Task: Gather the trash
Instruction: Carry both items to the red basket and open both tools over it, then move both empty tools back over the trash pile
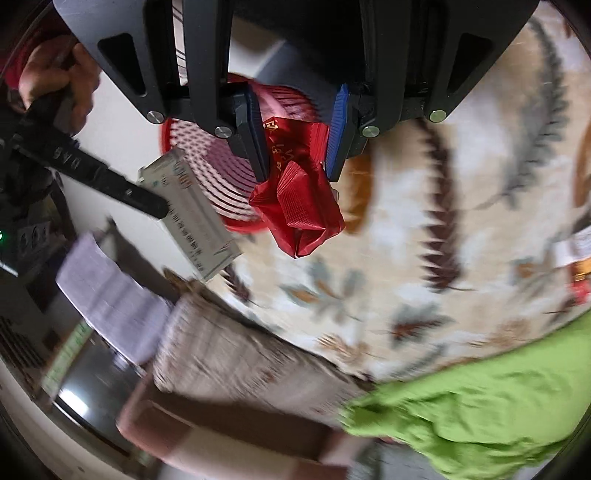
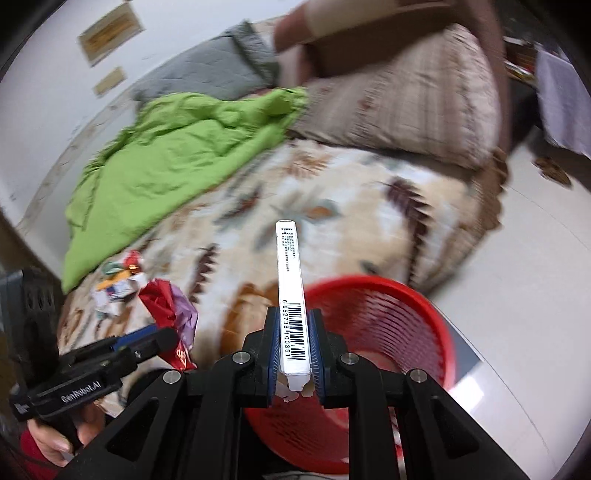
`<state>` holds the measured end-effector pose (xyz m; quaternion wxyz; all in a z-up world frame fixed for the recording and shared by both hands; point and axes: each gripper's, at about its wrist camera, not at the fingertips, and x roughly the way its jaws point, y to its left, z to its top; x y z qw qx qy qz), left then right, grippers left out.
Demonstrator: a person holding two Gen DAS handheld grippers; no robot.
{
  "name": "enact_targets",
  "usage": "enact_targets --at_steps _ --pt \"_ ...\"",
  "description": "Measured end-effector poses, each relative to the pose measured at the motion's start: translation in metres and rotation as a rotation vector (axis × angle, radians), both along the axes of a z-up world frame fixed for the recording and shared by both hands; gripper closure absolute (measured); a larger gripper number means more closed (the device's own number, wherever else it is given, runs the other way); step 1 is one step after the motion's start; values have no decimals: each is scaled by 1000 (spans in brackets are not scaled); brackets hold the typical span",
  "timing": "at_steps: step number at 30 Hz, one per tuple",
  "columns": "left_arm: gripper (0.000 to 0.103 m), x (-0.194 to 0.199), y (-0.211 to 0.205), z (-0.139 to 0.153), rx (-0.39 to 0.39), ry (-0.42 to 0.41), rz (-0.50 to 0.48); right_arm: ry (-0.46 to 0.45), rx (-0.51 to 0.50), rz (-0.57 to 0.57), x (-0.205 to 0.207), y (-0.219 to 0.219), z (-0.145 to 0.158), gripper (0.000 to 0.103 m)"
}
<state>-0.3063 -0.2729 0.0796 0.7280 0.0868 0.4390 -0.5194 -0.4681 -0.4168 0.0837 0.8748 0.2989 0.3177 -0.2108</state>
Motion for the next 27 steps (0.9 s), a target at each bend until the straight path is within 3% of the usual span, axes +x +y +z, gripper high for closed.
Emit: enact_targets --at_steps 4,6,8,14,20,27 --pt "62 -22 -35 -9 38 14 -66 44 13 -49 -16 -13 -17 84" --pt "60 -25 -42 -12 47 26 -84 57 14 -62 -22 -19 -21 73" --pt "50 -22 -40 -12 50 35 -73 57 3 -69 -25 -20 -20 61" --pt "46 -1 -16 -5 28 45 -10 31 -18 -20 -9 -11 -12 61" --pt "46 31 35 8 11 18 117 -16 -6 90 38 14 -4 59" --pt "45 85 116 7 15 -5 345 -21 -12 292 109 66 -4 55"
